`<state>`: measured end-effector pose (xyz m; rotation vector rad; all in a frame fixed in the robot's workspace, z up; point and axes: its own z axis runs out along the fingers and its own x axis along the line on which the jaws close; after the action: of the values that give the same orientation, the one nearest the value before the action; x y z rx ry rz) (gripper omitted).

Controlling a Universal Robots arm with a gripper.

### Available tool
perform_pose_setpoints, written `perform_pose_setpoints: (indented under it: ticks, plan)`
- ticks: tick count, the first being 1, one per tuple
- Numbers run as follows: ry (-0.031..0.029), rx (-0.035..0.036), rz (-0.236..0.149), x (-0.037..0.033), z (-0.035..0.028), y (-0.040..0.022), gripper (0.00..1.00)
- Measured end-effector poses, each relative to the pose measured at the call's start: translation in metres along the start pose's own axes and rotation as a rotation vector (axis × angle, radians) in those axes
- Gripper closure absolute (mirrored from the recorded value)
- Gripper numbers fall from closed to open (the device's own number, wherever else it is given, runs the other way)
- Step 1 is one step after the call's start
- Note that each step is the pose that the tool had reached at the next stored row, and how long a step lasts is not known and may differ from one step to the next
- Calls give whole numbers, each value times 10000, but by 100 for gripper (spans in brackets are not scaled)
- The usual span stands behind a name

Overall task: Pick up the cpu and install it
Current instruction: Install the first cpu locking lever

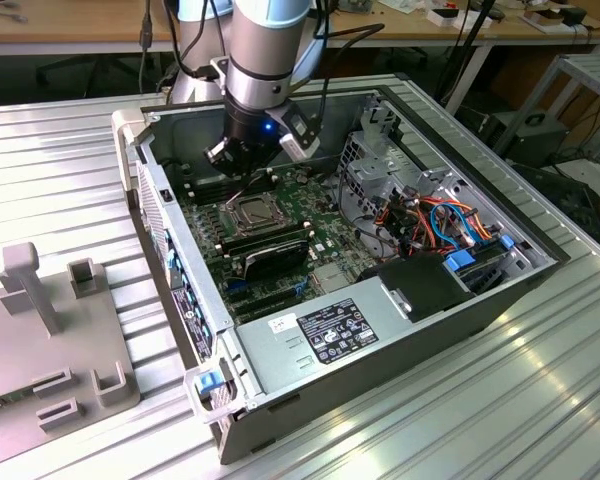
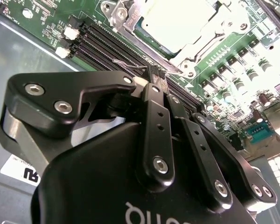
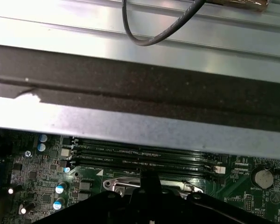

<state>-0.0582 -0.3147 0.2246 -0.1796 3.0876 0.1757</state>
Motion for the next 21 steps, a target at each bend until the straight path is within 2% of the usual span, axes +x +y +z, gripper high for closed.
perform_pose_setpoints:
  ticks: [5,11,21]
  plan:
    - [2,1,0,-16,40,-7,89]
    - [1,0,-1,-20,44,-8,89]
    - [1,1,0,-75,85,-19,89]
